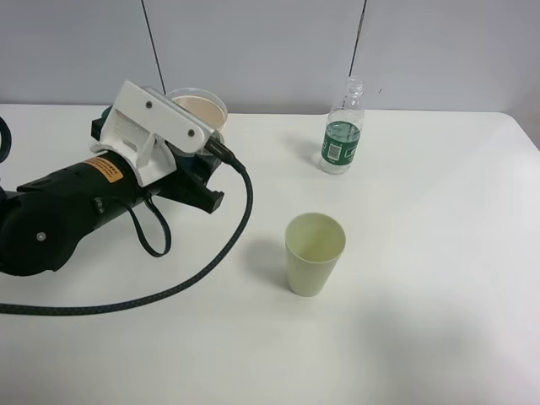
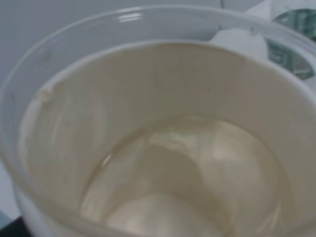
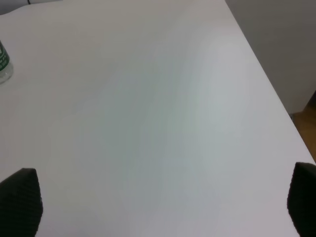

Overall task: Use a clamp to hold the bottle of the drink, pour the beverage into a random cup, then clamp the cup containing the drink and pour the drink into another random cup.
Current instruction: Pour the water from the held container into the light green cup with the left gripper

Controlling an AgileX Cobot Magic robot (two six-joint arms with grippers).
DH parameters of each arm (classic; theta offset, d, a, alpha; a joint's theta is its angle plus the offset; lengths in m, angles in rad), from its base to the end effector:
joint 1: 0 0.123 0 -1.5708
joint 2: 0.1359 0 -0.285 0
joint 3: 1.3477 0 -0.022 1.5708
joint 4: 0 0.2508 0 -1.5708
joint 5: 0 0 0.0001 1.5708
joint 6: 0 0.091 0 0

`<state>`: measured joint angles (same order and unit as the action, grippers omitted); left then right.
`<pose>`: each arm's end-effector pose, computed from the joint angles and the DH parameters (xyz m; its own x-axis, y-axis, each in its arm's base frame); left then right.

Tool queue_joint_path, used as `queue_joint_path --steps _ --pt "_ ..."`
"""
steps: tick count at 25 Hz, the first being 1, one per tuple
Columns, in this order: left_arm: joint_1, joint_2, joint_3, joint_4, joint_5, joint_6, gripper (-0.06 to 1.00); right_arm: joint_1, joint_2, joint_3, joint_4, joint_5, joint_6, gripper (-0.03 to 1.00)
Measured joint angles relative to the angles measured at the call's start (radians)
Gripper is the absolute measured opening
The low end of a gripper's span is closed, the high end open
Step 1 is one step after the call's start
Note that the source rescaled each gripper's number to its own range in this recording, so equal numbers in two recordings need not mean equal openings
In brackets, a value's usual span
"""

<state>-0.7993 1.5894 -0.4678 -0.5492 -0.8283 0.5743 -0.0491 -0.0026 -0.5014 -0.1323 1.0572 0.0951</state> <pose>0.2144 -0.1703 0.1765 -0.1200 0.3629 -0.9241 0.4333 0.8566 0.2802 -0.0061 -0.0102 0.2785 -0.4407 0.0513 -0.8962 0.1647 0.9860 -0.0245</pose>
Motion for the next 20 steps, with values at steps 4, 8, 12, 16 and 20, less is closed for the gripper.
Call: queue_joint_path --steps 4,8,12,16,20 --pt "-0.083 -0.01 0.0 -0.105 0.0 0.135 0.06 0.0 0.0 0.0 0.0 0.0 0.0 1.0" --pt "-0.159 -0.011 0.0 -0.194 -0.002 0.266 0.06 0.0 0.0 0.0 0.0 0.0 0.0 1.0" --pt "-0.223 -0.011 0.0 -0.278 -0.015 0.365 0.06 0.0 0.0 0.0 0.0 0.0 0.0 1.0" --pt "-0.274 -0.011 -0.021 -0.368 -0.017 0.488 0.06 0.0 0.0 0.0 0.0 0.0 0.0 1.0" --pt "-0.326 -0.012 -0.075 -0.469 -0.01 0.66 0.06 0.0 0.0 0.0 0.0 0.0 0.0 1.0"
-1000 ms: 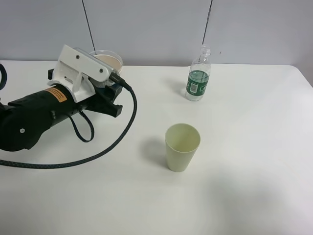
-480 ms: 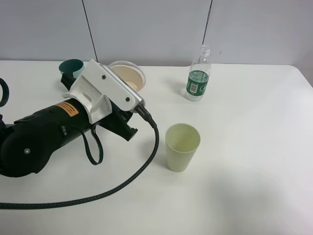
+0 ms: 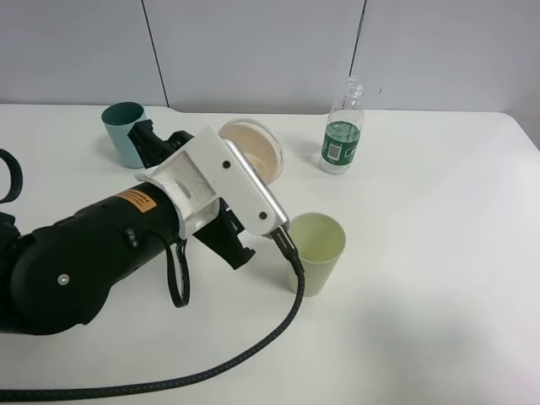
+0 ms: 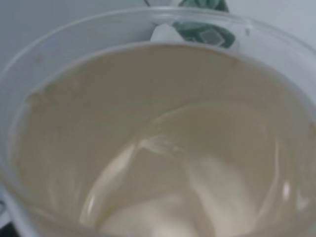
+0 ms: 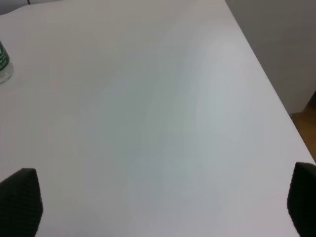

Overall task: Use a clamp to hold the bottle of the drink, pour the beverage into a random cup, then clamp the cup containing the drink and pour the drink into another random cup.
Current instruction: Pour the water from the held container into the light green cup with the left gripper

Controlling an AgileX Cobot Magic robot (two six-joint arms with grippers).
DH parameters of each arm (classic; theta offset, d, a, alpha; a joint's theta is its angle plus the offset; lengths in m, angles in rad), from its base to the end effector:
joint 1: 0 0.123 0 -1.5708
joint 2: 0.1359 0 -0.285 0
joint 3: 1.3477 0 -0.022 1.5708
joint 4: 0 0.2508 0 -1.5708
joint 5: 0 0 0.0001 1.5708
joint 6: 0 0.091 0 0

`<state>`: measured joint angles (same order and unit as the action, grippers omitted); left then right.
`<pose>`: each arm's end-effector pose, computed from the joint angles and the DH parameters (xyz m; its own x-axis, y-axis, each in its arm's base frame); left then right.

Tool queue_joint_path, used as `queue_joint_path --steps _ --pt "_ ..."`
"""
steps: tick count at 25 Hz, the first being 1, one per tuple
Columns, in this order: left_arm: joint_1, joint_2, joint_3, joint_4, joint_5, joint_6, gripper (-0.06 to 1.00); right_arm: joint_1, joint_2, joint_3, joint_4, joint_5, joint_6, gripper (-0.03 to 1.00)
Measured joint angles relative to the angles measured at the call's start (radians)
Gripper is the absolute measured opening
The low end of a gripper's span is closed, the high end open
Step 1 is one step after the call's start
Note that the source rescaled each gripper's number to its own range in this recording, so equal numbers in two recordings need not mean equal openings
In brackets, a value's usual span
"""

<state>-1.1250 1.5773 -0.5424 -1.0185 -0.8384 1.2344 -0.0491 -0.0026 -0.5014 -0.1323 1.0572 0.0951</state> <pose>0.1679 -0.2179 0.1855 0.0171 0.6769 -0.7358 0.4820 0.6392 0.5992 -0.0061 -0.0102 0.2785 -0.4407 0.0513 -0.8962 0.1647 0.9860 -0.0245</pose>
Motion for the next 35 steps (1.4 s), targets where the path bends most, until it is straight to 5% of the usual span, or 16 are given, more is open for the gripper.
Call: queue_joint_path --steps 6,12,35 --pt "-0.022 0.0 -0.075 -0.14 0.062 0.231 0.06 0.0 0.0 0.0 0.0 0.0 0.0 1.0" --pt "-0.026 0.046 -0.127 -0.223 0.08 0.326 0.06 0.0 0.0 0.0 0.0 0.0 0.0 1.0" --pt "-0.049 0.129 -0.157 -0.25 0.044 0.583 0.06 0.0 0.0 0.0 0.0 0.0 0.0 1.0"
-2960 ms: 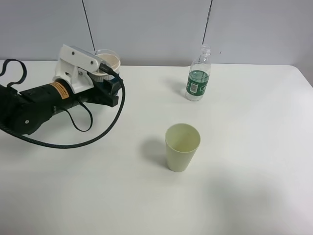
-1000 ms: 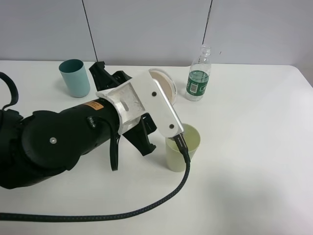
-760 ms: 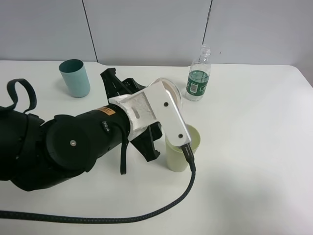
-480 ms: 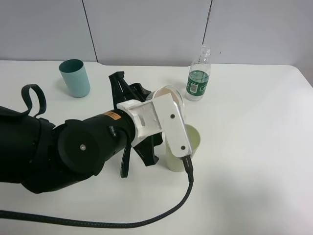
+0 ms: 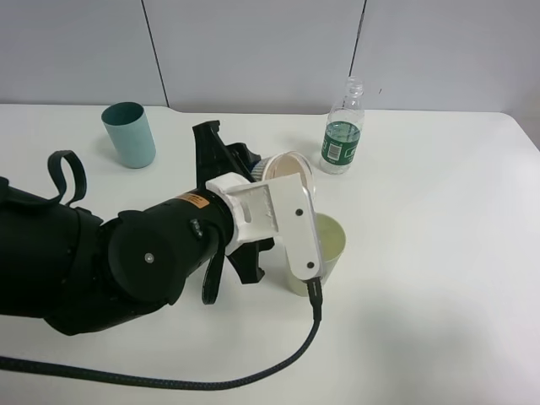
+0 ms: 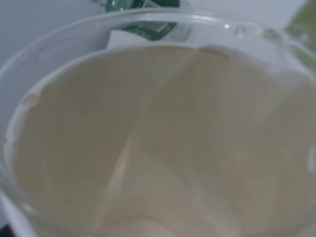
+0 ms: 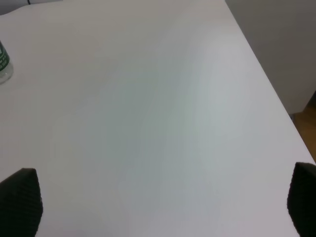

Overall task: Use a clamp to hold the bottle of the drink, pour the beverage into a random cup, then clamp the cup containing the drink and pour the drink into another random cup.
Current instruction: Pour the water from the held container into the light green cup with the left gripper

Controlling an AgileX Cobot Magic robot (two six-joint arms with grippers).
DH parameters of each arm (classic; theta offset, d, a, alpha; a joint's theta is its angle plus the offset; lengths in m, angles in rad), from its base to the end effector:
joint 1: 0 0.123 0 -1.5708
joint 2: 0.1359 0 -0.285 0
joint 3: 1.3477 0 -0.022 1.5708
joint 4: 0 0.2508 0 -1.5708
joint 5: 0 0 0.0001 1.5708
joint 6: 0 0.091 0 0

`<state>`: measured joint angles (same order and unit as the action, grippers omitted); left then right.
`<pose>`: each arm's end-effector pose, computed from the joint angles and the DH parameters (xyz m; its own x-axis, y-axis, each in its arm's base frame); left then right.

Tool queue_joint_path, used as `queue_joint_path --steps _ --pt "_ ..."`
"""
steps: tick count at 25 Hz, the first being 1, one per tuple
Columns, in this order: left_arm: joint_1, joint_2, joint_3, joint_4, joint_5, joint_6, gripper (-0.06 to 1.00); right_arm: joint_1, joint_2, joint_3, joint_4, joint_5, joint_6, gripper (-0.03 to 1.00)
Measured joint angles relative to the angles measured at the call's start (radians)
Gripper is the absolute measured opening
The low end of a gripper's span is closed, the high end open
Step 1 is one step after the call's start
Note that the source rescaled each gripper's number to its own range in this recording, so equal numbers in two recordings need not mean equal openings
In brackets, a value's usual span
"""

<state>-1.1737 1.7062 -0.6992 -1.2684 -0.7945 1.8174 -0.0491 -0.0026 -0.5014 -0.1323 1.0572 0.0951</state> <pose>0.1731 -0.2526 0.1723 0.1069 0.9139 -0.3916 0.5029 0.2900 0.8142 -0.0061 -0.0102 0.2785 -0.4407 0.0513 -0.8962 0.1647 0.9860 -0.0245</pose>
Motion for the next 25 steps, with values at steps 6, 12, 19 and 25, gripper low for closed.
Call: queue_joint_path --steps 6,12,19,25 --pt "0.0 0.0 0.0 0.0 -0.012 0.052 0.06 0.0 0.0 0.0 0.0 0.0 0.0 1.0" --pt "0.0 0.0 0.0 0.0 -0.04 0.084 0.06 0.0 0.0 0.0 0.0 0.0 0.0 1.0" --pt "0.0 0.0 0.0 0.0 -0.069 0.169 0.06 0.0 0.0 0.0 0.0 0.0 0.0 1.0" --pt "0.0 0.0 0.0 0.001 -0.074 0.196 0.06 0.0 0.0 0.0 0.0 0.0 0.0 1.0"
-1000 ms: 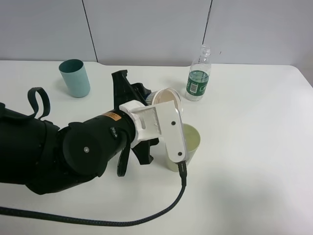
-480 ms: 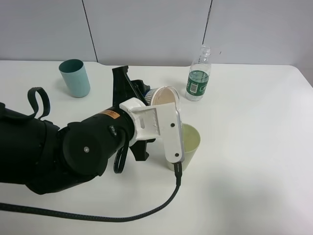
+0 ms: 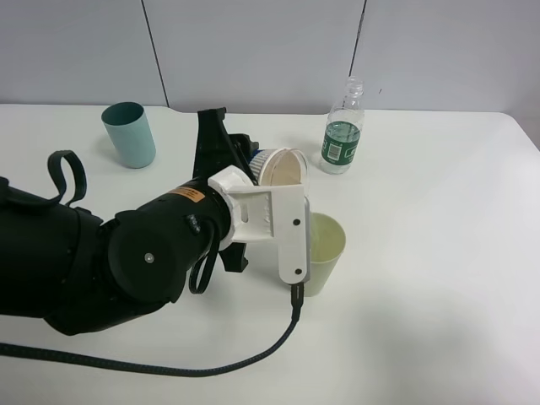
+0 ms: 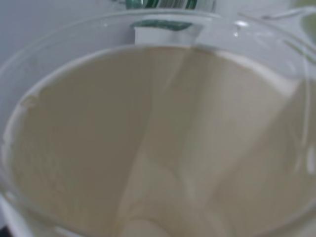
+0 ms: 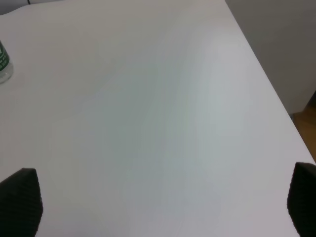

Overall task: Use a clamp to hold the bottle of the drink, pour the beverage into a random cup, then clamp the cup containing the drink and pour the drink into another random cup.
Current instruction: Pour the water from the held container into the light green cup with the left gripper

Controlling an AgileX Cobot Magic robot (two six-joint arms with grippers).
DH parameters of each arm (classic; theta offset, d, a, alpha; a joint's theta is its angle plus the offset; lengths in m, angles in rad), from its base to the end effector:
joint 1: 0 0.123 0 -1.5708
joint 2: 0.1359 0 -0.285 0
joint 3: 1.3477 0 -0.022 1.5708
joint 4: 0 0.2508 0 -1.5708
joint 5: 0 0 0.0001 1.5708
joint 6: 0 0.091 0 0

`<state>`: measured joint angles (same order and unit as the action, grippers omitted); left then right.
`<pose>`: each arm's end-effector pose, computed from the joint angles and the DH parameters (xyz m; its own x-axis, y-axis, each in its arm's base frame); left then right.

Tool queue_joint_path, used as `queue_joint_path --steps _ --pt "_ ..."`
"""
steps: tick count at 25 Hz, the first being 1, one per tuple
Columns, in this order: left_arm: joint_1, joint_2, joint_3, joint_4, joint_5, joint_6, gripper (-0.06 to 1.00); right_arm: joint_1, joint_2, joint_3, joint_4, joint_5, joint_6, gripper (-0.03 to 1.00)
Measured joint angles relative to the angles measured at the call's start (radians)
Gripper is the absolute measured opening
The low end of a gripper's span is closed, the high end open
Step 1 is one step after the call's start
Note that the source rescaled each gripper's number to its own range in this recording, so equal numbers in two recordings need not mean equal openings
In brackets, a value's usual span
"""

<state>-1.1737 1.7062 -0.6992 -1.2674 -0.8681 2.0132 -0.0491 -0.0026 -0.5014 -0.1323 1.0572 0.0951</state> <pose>0.1763 -0.2492 0.1771 0.1760 0.9611 -0.2127 0.4138 0.1238 0.9019 -0.0061 -0.0102 0.2785 -0.4407 0.0513 -0.8962 0.1647 0.9860 -0.0245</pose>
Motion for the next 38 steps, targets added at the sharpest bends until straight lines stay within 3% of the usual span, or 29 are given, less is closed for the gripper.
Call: queue_joint_path --steps 23,38 --pt "0.0 0.0 0.0 0.136 -0.024 0.058 0.06 0.0 0.0 0.0 0.0 0.0 0.0 1.0" --pt "0.0 0.0 0.0 0.21 -0.045 0.197 0.06 0.0 0.0 0.0 0.0 0.0 0.0 1.0"
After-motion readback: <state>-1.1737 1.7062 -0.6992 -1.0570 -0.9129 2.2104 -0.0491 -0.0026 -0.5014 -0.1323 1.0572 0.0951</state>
